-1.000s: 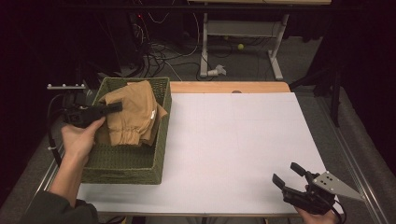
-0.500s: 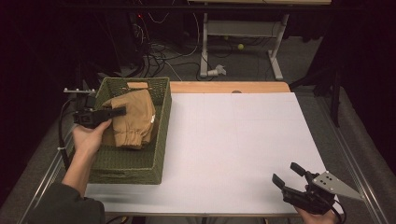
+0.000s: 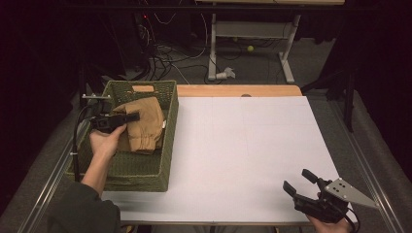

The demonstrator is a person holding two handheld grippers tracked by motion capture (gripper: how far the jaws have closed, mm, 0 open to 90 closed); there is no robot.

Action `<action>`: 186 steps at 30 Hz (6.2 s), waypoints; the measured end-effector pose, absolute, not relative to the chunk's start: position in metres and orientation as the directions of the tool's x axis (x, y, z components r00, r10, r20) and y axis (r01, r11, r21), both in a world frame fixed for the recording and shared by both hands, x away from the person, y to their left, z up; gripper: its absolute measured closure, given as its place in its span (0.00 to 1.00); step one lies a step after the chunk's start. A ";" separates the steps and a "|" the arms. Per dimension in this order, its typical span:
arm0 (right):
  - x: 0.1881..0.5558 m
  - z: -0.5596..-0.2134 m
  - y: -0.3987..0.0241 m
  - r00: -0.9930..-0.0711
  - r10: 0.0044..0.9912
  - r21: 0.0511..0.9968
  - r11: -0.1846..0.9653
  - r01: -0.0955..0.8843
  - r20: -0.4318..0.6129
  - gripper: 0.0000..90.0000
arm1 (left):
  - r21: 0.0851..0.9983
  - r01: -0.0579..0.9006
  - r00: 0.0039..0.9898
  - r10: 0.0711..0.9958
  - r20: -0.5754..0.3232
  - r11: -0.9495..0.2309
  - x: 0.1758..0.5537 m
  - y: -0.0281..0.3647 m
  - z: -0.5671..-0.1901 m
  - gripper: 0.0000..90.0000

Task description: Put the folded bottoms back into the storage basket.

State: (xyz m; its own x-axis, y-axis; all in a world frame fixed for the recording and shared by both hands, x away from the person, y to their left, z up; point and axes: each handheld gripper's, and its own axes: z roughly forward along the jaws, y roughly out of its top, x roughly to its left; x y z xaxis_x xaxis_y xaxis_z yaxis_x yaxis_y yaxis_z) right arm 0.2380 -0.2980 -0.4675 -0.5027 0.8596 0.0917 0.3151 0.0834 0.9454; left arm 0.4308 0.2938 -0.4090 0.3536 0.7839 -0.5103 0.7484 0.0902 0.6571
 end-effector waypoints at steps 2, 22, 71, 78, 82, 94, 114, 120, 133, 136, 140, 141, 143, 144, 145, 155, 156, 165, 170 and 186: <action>0.238 -0.467 -0.298 -0.503 0.859 0.945 0.084 0.315 0.091 0.24 | 0.653 0.752 0.346 0.788 -0.510 0.093 0.432 0.293 -0.411 0.90; 0.238 -0.467 -0.297 -0.506 0.858 0.946 0.086 0.312 0.089 0.24 | 0.447 0.894 0.186 0.924 -0.335 -0.018 0.455 0.294 -0.452 0.86; 0.237 -0.467 -0.297 -0.502 0.861 0.948 0.091 0.307 0.080 0.24 | 0.697 0.712 0.313 0.928 -0.203 -0.088 0.396 0.303 -0.377 0.40; 0.237 -0.467 -0.297 -0.502 0.861 0.947 0.092 0.307 0.080 0.24 | 0.717 0.689 0.343 0.918 -0.197 -0.104 0.389 0.301 -0.372 0.39; 0.237 -0.467 -0.297 -0.501 0.862 0.947 0.090 0.308 0.081 0.24 | 0.730 0.673 0.365 0.911 -0.189 -0.119 0.382 0.299 -0.369 0.39; 0.237 -0.467 -0.298 -0.500 0.862 0.947 0.090 0.309 0.081 0.24 | 0.766 0.628 0.417 0.890 -0.185 -0.135 0.362 0.294 -0.361 0.39; 0.237 -0.467 -0.298 -0.500 0.862 0.947 0.091 0.308 0.080 0.24 | 0.792 0.595 0.451 0.874 -0.184 -0.140 0.337 0.298 -0.364 0.39; 0.237 -0.467 -0.297 -0.500 0.862 0.947 0.091 0.308 0.080 0.24 | 0.796 0.589 0.453 0.872 -0.185 -0.137 0.329 0.302 -0.365 0.39; 0.237 -0.467 -0.297 -0.500 0.862 0.947 0.092 0.308 0.079 0.24 | 0.807 0.571 0.470 0.866 -0.169 -0.152 0.316 0.302 -0.366 0.39; 0.237 -0.467 -0.297 -0.500 0.862 0.947 0.091 0.308 0.079 0.24 | 0.810 0.566 0.475 0.864 -0.169 -0.153 0.312 0.302 -0.365 0.39; 0.237 -0.467 -0.297 -0.501 0.862 0.947 0.092 0.308 0.079 0.24 | 0.816 0.558 0.480 0.861 -0.169 -0.151 0.307 0.302 -0.365 0.39; 0.237 -0.467 -0.297 -0.501 0.862 0.947 0.092 0.307 0.078 0.24 | 0.817 0.556 0.483 0.860 -0.167 -0.154 0.306 0.302 -0.365 0.39; 0.237 -0.467 -0.297 -0.500 0.862 0.947 0.092 0.307 0.079 0.24 | 0.819 0.553 0.486 0.858 -0.168 -0.153 0.303 0.301 -0.366 0.39; 0.237 -0.467 -0.297 -0.500 0.863 0.947 0.092 0.307 0.079 0.24 | 0.820 0.552 0.487 0.857 -0.167 -0.153 0.302 0.301 -0.366 0.39; 0.237 -0.467 -0.297 -0.500 0.862 0.947 0.092 0.307 0.078 0.24 | 0.821 0.551 0.488 0.856 -0.169 -0.152 0.301 0.301 -0.367 0.39; 0.237 -0.467 -0.297 -0.501 0.862 0.947 0.092 0.307 0.079 0.24 | 0.822 0.547 0.493 0.854 -0.165 -0.157 0.289 0.300 -0.374 0.39; 0.237 -0.467 -0.297 -0.501 0.862 0.947 0.092 0.307 0.079 0.24 | 0.823 0.545 0.494 0.854 -0.163 -0.158 0.288 0.301 -0.374 0.39; 0.237 -0.467 -0.297 -0.501 0.862 0.947 0.092 0.307 0.078 0.24 | 0.828 0.537 0.498 0.852 -0.160 -0.158 0.281 0.300 -0.377 0.39; 0.237 -0.467 -0.297 -0.501 0.862 0.947 0.092 0.307 0.078 0.24 | 0.833 0.531 0.497 0.854 -0.155 -0.157 0.277 0.300 -0.378 0.39; 0.237 -0.467 -0.297 -0.501 0.862 0.947 0.093 0.307 0.078 0.24 | 0.842 0.519 0.501 0.851 -0.157 -0.150 0.267 0.301 -0.390 0.37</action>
State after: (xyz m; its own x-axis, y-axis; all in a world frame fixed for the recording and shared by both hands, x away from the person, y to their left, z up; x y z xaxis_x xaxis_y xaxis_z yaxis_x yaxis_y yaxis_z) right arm 0.2368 -0.2969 -0.4668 -0.5011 0.8618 0.0781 0.3071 0.0928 0.9471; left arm 0.2665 0.3008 -0.3900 0.5014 0.8508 -0.1573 0.5185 -0.1500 0.8418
